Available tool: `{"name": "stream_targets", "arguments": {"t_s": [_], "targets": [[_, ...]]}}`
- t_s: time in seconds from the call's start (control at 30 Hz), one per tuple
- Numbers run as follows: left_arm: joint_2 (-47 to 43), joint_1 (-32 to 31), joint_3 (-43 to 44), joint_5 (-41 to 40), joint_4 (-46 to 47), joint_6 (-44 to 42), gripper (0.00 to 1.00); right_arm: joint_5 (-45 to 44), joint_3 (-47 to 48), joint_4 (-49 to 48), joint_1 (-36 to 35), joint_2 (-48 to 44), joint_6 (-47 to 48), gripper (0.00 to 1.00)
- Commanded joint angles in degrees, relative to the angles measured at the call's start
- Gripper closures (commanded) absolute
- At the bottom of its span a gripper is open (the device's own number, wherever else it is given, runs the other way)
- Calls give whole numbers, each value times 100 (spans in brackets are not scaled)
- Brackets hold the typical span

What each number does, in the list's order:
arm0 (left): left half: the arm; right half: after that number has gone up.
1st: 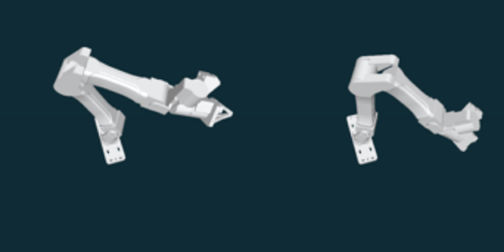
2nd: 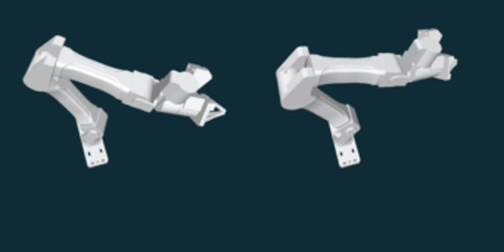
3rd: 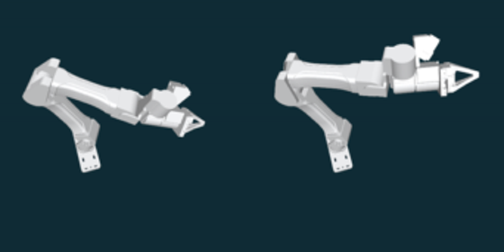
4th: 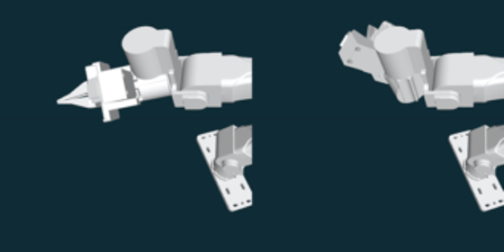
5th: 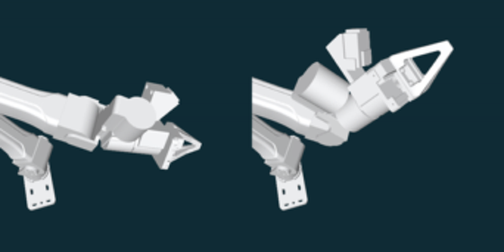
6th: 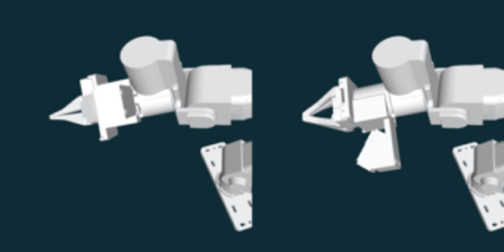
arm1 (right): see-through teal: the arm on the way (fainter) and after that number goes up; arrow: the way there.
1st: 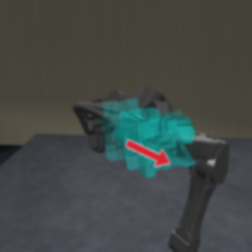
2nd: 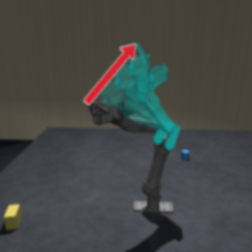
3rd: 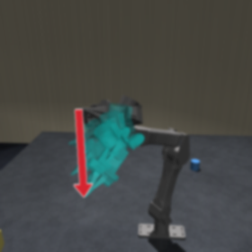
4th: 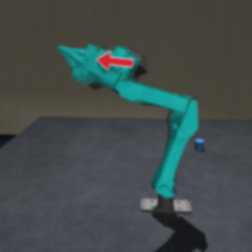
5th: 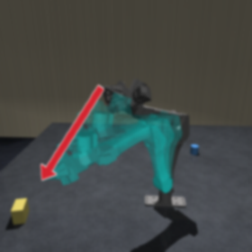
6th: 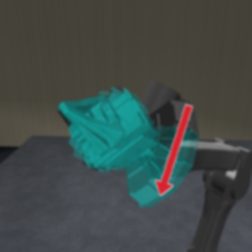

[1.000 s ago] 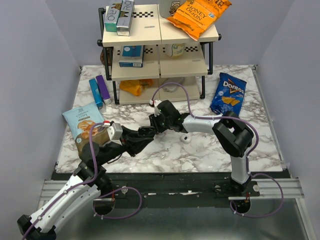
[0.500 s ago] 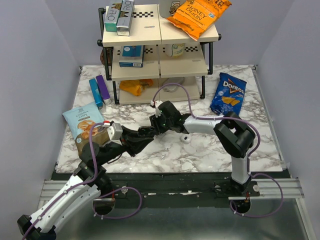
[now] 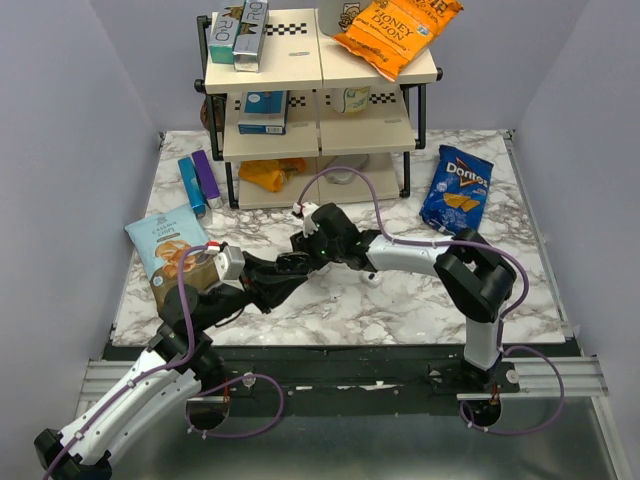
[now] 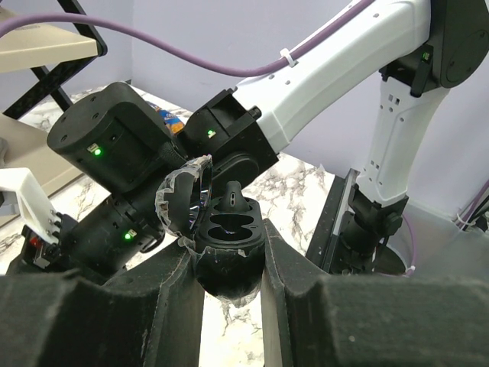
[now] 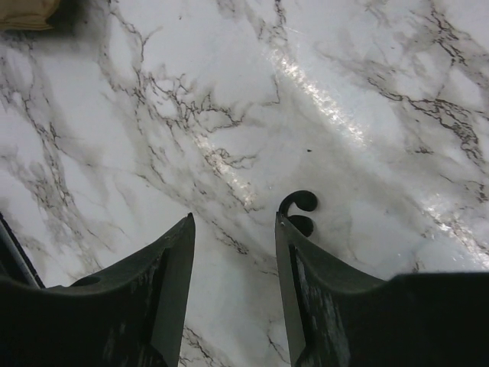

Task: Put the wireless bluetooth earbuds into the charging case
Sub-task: Pick up the earbud from the center of the board.

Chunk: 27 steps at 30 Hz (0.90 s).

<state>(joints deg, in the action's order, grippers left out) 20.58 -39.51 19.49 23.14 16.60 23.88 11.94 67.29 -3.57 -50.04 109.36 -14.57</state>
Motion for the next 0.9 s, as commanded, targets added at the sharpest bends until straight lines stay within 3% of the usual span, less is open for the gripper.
{"name": "stream_targets", "arguments": {"t_s": [0.0, 0.87], "targets": [[-63, -22, 11, -55, 45, 64, 100, 203, 206, 6, -58, 261, -125, 46], [-80, -66, 20, -125, 10, 20, 100, -491, 215, 269, -14, 560, -55, 46]]}}
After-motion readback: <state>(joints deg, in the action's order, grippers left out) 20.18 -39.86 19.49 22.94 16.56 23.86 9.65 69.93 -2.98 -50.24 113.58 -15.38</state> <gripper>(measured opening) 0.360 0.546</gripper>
